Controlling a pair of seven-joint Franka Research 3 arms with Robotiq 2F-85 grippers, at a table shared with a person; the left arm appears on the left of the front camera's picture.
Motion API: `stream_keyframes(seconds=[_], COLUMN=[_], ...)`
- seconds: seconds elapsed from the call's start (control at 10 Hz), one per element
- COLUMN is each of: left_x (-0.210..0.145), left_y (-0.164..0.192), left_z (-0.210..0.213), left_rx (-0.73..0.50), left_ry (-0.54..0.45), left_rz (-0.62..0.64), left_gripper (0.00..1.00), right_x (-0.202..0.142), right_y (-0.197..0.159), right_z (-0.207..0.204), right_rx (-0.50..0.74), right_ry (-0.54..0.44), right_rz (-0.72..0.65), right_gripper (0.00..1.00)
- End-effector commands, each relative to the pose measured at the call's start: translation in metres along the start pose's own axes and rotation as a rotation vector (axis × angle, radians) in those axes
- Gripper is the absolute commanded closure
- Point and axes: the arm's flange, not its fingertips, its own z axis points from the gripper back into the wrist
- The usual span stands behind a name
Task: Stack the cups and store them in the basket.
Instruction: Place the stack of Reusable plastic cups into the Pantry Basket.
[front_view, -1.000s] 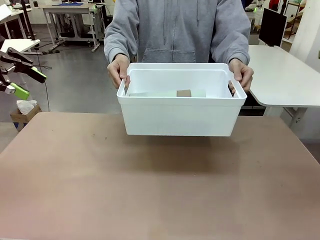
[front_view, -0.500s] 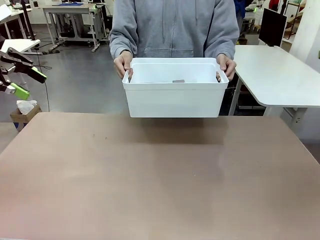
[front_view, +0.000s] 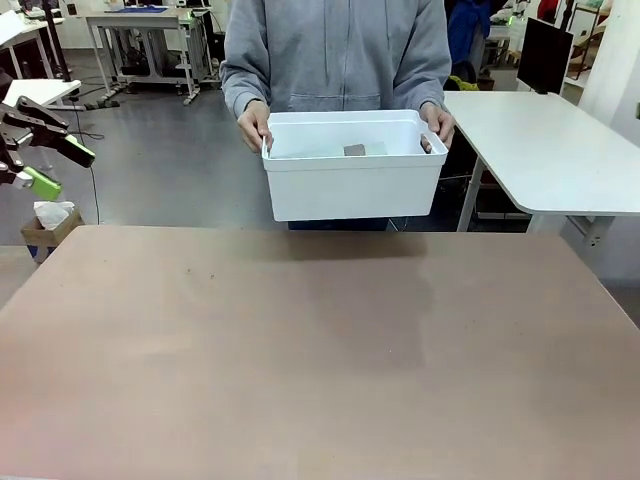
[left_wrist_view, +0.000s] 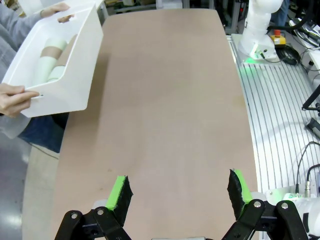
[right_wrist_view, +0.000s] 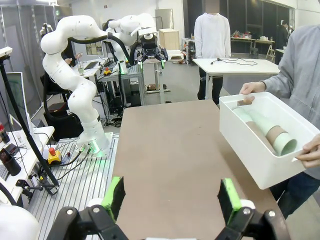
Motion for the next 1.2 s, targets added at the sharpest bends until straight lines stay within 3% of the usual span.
stream_keyframes(seconds=[0.0,1.1], left_x=[0.0012,0.0012], left_y=[-0.0002,-0.0002], left_z=[0.0018,0.0018], left_rx=[-0.005,-0.005], left_ry=[0.019,0.019], left_rz=[0.010,0.010], left_gripper=[0.00,0.00], right_x=[0.0030,0.0030], right_y=[0.0004,0.0004], right_z=[0.0006,0.0006], right_rx=[0.003,0.003], right_ry=[-0.014,-0.014], right_rz=[0.000,0.000], right_gripper=[0.00,0.00])
